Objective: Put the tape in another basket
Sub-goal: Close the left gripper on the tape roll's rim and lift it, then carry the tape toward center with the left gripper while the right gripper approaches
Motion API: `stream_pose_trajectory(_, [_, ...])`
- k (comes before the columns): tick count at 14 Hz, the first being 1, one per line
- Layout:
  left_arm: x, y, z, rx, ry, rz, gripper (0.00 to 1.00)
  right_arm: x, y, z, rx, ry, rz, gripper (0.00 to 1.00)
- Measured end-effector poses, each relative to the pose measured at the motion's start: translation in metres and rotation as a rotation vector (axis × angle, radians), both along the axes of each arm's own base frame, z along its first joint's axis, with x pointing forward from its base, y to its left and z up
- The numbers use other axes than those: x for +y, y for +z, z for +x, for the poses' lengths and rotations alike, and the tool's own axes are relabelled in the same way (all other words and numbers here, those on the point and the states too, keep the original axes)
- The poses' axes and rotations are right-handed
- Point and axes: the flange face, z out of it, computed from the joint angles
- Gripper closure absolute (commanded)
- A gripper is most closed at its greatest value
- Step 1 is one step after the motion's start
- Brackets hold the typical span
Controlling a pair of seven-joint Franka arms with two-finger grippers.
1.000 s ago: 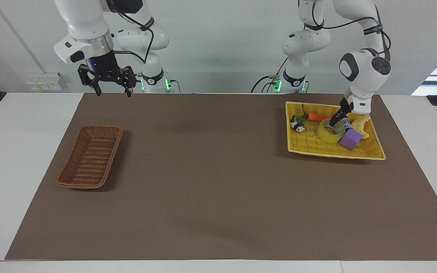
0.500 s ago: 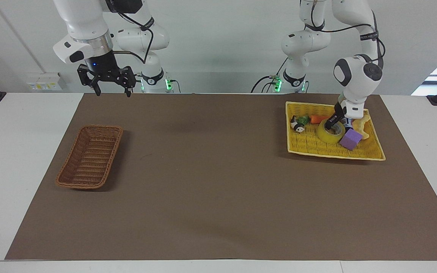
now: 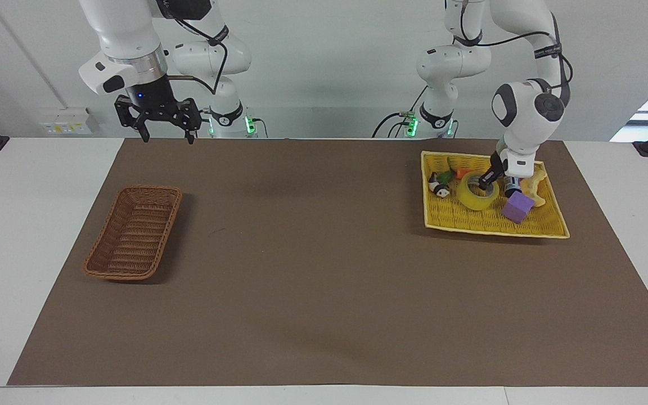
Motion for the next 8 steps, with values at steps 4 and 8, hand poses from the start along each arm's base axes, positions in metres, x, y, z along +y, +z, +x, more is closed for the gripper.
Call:
stream_pose_trajectory(4, [0.002, 0.081, 0.036, -0.048, -0.002, 0.003, 1.0, 0.003, -0.001, 0.0, 0.002, -0.002, 0.049, 0.0])
stream_pose_trajectory(8, [-0.017, 0.137, 0.065, -0.087, -0.064, 0.001, 1.0, 0.011, -0.006, -0.001, 0.02, -0.005, 0.132, 0.0])
